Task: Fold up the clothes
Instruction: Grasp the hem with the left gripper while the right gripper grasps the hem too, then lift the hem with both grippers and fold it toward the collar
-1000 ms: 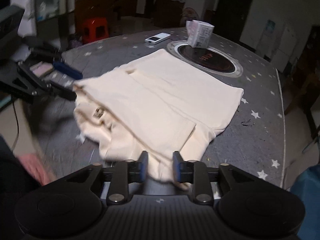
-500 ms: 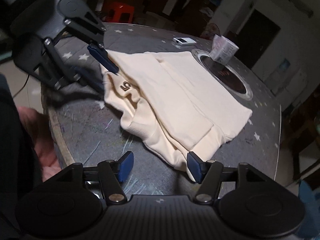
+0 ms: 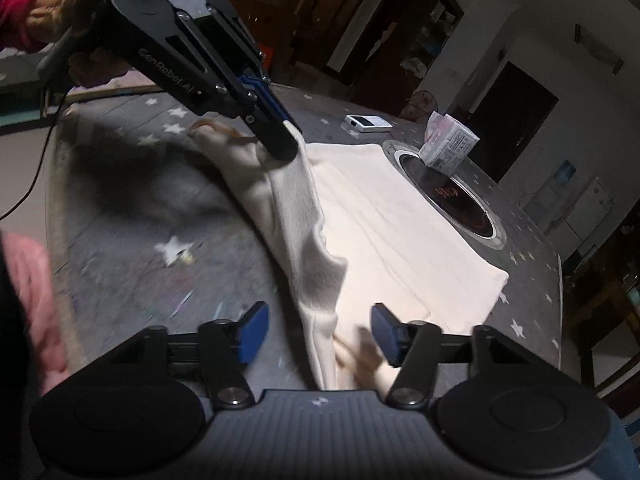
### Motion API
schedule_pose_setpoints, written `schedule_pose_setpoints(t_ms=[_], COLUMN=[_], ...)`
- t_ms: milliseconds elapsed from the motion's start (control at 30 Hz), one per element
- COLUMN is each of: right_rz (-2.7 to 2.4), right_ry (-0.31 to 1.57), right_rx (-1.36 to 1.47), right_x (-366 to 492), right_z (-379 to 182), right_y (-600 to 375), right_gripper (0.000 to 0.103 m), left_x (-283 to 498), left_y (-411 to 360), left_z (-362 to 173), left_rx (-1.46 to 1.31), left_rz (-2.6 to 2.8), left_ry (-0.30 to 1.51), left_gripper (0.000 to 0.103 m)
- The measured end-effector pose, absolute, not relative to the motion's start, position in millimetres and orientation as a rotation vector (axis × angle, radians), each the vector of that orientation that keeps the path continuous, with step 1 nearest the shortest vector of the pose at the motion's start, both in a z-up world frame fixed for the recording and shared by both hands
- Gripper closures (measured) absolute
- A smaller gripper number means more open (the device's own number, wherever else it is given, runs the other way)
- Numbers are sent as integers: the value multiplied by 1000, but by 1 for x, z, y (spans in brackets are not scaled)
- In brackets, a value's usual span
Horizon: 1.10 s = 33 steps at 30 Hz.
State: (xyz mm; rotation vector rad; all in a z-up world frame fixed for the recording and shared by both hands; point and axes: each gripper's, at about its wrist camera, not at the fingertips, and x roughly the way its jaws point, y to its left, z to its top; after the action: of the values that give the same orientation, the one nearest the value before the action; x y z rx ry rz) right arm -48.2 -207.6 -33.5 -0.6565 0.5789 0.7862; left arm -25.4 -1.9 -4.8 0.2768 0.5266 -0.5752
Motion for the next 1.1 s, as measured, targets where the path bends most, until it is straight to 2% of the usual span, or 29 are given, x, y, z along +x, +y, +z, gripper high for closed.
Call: schedule_pose_setpoints(t_ms=[33, 67, 100, 167, 300, 400, 600, 767, 800, 833, 933, 1100], right_rz=[790, 794, 797, 805, 819, 827, 831, 826, 823, 819, 809, 804], right_ry=[583, 588, 593, 602, 628, 661, 691, 698, 694, 691, 677, 641], right_rx=[-642, -628, -613, -584, -526, -492, -479, -468, -474, -480, -499, -520], right_x=[-44, -40, -37, -29, -15, -8, 2, 6, 5, 5, 1, -14], right_z=[-33, -33, -33, -33, -30, -23, -15, -9, -9, -9, -11, -12], right_y=[-207, -207, -206, -205, -204, -206, -204, -203, -202, -202, -200, -201], right_gripper=[63, 77, 83, 88, 90, 90, 90, 90, 90, 90, 91, 93], left_x=[-25, -27, -29, -37, -58, -70, -76, -72, -70, -68, -63, -67], left_y=[-2, -1, 0, 3, 7, 7, 5, 1, 1, 1, 6, 17], left_z=[-6, -7, -8, -10, -18, -26, -39, -49, -50, -51, -50, -35], left_rx=[281, 287, 291, 306, 362, 421, 504, 576, 581, 581, 558, 504], left_rz=[-577, -582, -586, -595, -600, -589, -553, -542, -541, -540, -536, -549], left_ry=[530, 533, 535, 531, 515, 507, 493, 496, 497, 497, 506, 499], left_gripper=[94, 94, 93, 90, 80, 61, 54, 55, 62, 73, 89, 92])
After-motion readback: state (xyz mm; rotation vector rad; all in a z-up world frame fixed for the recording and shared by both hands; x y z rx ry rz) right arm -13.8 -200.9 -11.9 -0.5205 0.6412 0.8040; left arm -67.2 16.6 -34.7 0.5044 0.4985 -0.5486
